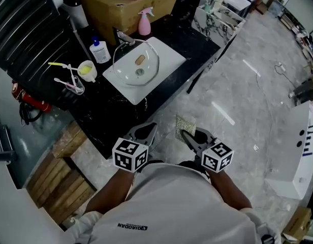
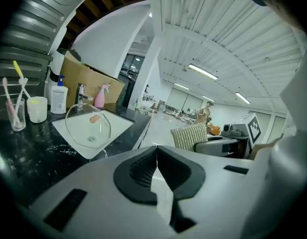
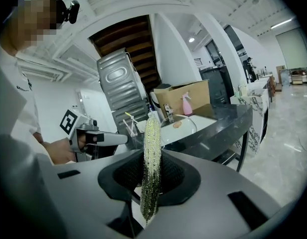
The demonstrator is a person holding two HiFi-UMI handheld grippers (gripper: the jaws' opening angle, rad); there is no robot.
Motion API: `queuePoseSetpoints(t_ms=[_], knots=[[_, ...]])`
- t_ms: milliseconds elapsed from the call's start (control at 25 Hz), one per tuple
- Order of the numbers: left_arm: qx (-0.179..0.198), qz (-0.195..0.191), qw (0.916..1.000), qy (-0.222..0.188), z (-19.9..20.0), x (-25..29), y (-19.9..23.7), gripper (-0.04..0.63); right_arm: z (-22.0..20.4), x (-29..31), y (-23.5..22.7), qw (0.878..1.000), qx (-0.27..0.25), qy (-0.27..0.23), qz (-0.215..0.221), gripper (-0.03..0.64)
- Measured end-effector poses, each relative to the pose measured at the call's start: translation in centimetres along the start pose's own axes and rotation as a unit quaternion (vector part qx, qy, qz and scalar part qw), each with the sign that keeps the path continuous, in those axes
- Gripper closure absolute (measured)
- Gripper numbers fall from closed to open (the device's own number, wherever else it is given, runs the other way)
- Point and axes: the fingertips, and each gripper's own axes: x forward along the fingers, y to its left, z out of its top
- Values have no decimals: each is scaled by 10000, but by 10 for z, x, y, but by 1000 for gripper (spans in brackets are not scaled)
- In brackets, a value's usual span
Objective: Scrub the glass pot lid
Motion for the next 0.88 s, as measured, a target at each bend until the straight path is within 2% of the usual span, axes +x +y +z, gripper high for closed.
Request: queuePoseSetpoints(t_ms=[320, 520, 640, 880], knots=[[-190, 390, 9990, -87, 4, 11, 37, 580, 17, 43, -20, 9991, -159, 164, 352, 532], [-360, 839, 9956, -209, 18, 27, 63, 580, 42, 79, -45, 9964, -432, 239, 685, 532], [-422, 1204, 9914, -280, 30, 41, 79, 580, 63, 102, -64, 9929, -633, 278, 963, 532], [-590, 1979, 9780, -310, 53, 74, 110, 580, 106, 149, -105, 9822, -825, 463, 1621, 532]])
